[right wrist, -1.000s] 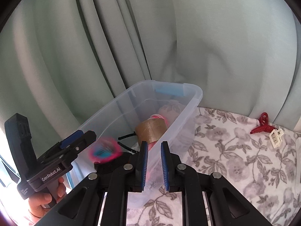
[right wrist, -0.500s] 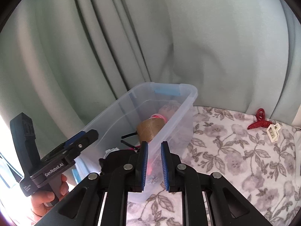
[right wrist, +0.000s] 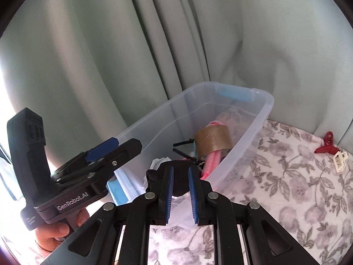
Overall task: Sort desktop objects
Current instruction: 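Open the left tool dropping the mirror while the right tool releases the tape roll into the bin, then move both open tools from the bin toward the red and cream claw clips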
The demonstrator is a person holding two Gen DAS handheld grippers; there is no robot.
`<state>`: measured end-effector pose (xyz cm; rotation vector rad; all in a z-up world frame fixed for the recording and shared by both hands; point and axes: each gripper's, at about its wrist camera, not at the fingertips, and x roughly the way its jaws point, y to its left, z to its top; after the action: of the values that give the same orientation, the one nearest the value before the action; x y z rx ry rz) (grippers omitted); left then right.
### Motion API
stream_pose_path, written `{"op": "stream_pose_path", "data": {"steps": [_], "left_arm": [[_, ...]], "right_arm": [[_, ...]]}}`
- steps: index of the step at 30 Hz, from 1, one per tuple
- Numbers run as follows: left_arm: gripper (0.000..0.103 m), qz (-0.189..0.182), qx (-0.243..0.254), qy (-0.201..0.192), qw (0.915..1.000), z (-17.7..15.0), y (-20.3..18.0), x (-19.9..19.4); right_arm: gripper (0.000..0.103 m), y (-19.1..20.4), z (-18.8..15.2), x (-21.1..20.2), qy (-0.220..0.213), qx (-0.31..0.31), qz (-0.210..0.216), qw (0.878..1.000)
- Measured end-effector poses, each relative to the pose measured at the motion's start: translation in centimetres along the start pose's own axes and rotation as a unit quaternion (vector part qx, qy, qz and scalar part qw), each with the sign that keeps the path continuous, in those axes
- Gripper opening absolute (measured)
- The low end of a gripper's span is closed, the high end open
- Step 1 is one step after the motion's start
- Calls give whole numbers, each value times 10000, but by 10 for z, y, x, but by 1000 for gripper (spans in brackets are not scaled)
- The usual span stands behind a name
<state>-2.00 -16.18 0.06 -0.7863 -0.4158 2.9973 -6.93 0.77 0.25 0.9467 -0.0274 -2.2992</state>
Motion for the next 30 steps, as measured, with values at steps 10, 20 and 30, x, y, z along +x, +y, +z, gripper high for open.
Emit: {"op": "stream_pose_path", "data": {"steps": [10, 20, 30], "left_arm": [[75, 39, 137, 23, 9999, -3, 5, -15], [82, 22, 175, -59, 9998, -3, -1, -25], [84, -181, 462, -147, 9987, 0, -38, -30]], "right_arm": [[62, 15, 0, 0, 29, -40, -53, 10000], [83, 10, -5, -12, -123, 36, -129, 9998], [103, -23, -15, -42, -515, 407, -278, 9975]]}}
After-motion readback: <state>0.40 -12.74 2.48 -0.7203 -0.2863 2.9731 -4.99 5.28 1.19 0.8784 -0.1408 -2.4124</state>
